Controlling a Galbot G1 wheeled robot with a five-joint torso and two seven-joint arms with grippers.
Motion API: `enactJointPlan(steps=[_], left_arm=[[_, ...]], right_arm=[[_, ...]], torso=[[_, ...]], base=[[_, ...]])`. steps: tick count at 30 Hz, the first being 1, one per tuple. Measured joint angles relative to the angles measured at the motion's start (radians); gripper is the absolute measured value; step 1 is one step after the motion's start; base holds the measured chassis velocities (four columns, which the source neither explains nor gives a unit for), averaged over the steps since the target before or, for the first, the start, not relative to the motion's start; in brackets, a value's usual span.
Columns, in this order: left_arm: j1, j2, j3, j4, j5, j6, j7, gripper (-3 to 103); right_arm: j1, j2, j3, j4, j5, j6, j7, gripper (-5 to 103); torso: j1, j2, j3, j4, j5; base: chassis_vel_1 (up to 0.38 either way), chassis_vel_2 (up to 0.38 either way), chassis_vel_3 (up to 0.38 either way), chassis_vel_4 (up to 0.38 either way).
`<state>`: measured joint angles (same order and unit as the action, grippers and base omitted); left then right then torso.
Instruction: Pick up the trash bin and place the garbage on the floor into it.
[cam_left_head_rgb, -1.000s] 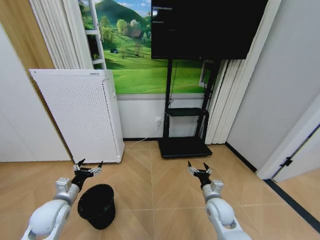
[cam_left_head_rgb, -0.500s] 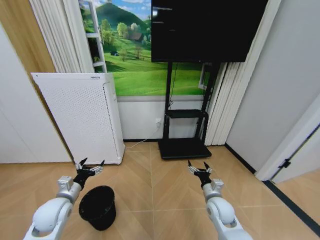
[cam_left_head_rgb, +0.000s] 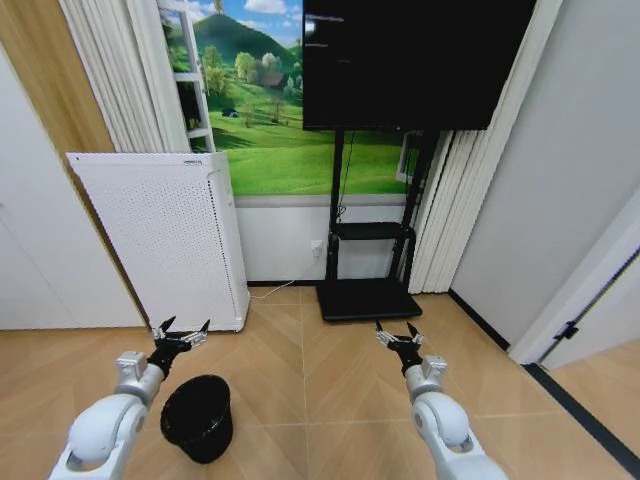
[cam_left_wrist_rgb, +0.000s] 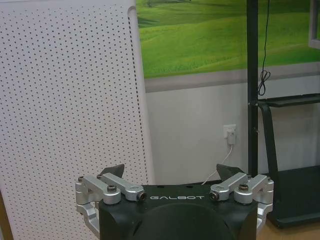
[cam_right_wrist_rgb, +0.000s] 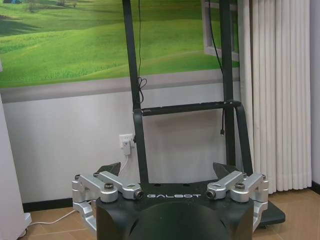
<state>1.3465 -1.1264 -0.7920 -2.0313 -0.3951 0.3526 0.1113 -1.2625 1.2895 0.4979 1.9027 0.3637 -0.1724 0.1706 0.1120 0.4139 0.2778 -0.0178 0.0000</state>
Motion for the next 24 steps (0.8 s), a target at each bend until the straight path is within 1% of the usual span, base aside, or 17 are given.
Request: enactJointPlan(steps=[24], left_arm=[[0.0,0.001,0.0,-0.002,-0.014,0.005,0.003,100]], right_arm=[[0.002,0.002,-0.003,-0.008,-0.004,0.002,-0.002,100]], torso=[[0.035,0.094,0.06,0.0,0.0]], base=[[0.0,0.0,0.0,0.0]])
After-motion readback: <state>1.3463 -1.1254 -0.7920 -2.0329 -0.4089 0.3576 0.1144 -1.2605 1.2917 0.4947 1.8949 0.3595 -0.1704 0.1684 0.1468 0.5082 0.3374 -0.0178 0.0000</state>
